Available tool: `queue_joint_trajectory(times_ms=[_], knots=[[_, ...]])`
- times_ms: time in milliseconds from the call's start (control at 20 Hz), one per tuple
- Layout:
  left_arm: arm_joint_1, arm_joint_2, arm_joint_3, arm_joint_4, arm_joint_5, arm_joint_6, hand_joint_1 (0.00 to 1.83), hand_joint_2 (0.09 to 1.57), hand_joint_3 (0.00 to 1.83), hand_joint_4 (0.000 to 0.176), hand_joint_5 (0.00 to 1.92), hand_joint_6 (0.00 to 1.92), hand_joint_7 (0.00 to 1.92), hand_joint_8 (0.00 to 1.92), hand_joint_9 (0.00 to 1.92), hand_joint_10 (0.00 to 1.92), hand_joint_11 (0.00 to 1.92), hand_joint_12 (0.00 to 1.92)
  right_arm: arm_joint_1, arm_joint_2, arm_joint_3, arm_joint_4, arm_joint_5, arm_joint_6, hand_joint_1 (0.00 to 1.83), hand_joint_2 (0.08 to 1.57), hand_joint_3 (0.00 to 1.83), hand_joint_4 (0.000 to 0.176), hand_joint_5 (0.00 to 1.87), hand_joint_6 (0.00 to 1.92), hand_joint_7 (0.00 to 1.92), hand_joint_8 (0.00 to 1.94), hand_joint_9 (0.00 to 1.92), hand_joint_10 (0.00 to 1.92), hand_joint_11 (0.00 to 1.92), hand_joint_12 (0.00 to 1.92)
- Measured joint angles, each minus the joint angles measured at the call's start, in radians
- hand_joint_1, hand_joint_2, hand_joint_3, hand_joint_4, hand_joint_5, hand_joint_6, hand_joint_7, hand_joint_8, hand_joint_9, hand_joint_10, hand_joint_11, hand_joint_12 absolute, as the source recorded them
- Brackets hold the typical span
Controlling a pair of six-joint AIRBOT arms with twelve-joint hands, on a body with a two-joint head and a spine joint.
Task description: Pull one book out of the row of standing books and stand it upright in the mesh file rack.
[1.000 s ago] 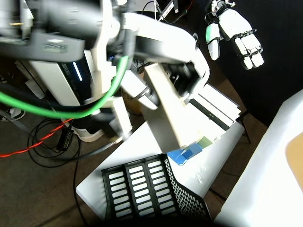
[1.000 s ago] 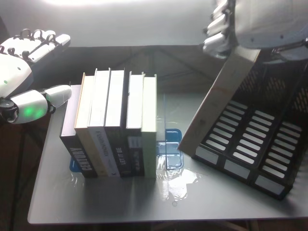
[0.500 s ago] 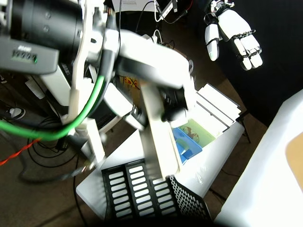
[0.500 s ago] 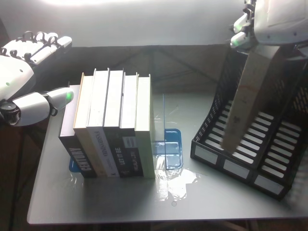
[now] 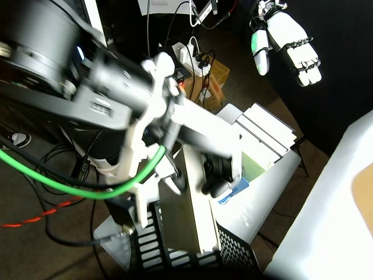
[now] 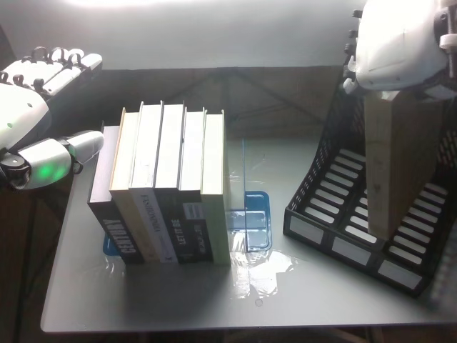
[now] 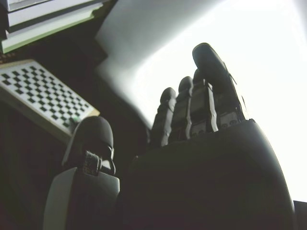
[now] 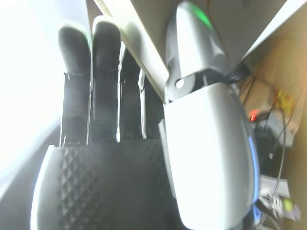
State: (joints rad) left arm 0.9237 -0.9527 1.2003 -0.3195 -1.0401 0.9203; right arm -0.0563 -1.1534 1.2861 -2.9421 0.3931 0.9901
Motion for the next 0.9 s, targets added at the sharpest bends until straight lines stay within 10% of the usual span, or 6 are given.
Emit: queue_joint_trajectory(times_ms=[100,150,250,750,850,900], knots=[[0.008,0.000,-0.003,0.008,-0.010,-0.002,0.14,1.43,0.01,0.010,0.00,0.00,0.00,0.00,0.00,0.00,0.00,1.92,-0.015,-0.043,0.063,-0.025,-0.012,0.039,1.32,1.25,0.00,0.000,0.67,1.12,0.76,1.48,0.72,1.73,0.77,1.91],[0.013,0.000,-0.003,0.009,-0.011,-0.003,0.05,1.48,0.00,0.065,0.00,0.00,0.00,0.00,0.00,0.00,0.00,0.82,-0.020,-0.060,0.088,-0.026,-0.011,0.051,1.32,1.29,0.01,0.000,0.59,1.26,0.70,1.55,0.62,1.79,0.60,1.92],[0.014,0.000,-0.003,0.007,-0.013,-0.003,0.11,1.46,0.00,0.000,0.00,0.00,0.00,0.00,0.00,0.00,0.00,0.03,-0.023,-0.086,0.124,-0.029,-0.008,0.053,1.35,1.23,0.00,0.000,0.72,1.13,0.75,1.40,0.74,1.65,0.55,1.91],[0.016,-0.018,0.009,0.016,-0.036,-0.026,0.10,1.45,0.00,0.000,0.00,0.00,0.00,0.00,0.00,0.00,0.00,0.00,-0.023,-0.194,0.224,-0.035,-0.079,0.049,1.18,1.34,0.02,0.000,0.59,1.26,0.62,1.85,0.86,1.89,0.91,1.92],[0.016,-0.024,0.012,0.014,-0.043,-0.029,0.11,1.45,0.00,0.000,0.00,0.00,0.00,0.00,0.00,0.00,0.00,0.00,-0.023,-0.196,0.259,-0.035,-0.082,0.047,1.45,1.22,0.00,0.000,0.71,1.13,0.80,1.29,0.83,1.54,0.53,1.90],[0.016,-0.027,0.012,0.014,-0.047,-0.029,0.15,1.45,0.00,0.000,0.00,0.00,0.00,0.00,0.00,0.00,0.00,0.00,-0.023,-0.195,0.276,-0.035,-0.090,0.047,1.35,1.28,0.01,0.000,0.65,1.18,0.72,1.52,0.62,1.76,0.36,1.92]])
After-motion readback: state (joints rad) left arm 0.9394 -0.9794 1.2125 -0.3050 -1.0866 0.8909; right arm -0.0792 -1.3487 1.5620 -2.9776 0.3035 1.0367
